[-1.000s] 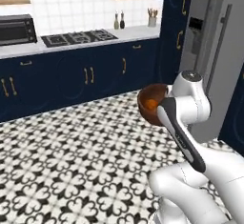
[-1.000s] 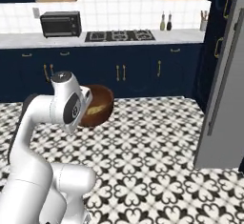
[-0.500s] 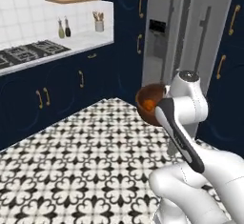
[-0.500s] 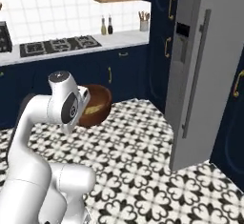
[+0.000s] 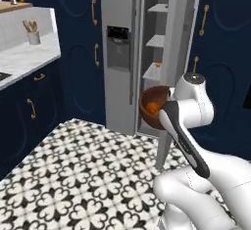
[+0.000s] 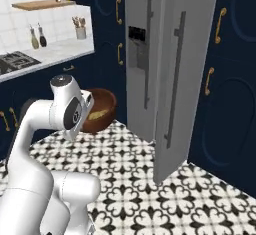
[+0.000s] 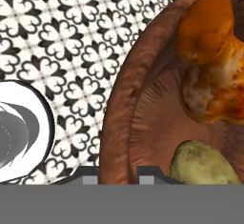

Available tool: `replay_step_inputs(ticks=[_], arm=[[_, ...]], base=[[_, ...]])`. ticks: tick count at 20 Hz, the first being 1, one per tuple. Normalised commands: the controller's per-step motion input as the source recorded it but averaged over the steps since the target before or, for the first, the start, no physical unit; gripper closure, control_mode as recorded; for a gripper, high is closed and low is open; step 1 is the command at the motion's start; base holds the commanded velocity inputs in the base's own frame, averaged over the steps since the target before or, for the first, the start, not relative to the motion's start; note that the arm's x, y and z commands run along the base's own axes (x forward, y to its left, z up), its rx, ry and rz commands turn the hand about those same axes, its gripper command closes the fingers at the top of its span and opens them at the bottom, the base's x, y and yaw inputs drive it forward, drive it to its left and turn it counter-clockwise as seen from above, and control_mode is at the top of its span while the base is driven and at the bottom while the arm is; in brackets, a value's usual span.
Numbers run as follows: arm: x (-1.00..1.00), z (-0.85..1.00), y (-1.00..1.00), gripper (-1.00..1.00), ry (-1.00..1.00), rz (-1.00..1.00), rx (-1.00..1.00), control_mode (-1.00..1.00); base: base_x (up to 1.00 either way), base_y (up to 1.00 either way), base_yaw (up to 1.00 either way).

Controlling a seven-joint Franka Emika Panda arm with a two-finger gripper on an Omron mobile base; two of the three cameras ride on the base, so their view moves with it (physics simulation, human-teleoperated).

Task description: Pick the chicken drumstick and potato from their plates and place them in the bowl. Then put the bowl in the fridge.

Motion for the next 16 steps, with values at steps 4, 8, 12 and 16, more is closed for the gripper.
replay_step_inputs(ticks=[4, 8, 12, 16], arm=[[0.0, 0.0, 0.0, 1.0, 0.0, 0.0, 0.0, 1.0], [0.0, 0.0, 0.0, 1.0, 0.0, 0.0, 0.0, 1.0], [0.0, 0.0, 0.0, 1.0, 0.0, 0.0, 0.0, 1.0], [0.0, 0.0, 0.0, 1.0, 0.0, 0.0, 0.0, 1.0]], base=[[0.98, 0.77, -0.64], [0.98, 0.78, -0.64], [0.82, 0.91, -0.58], [0.46, 1.0, -0.46]])
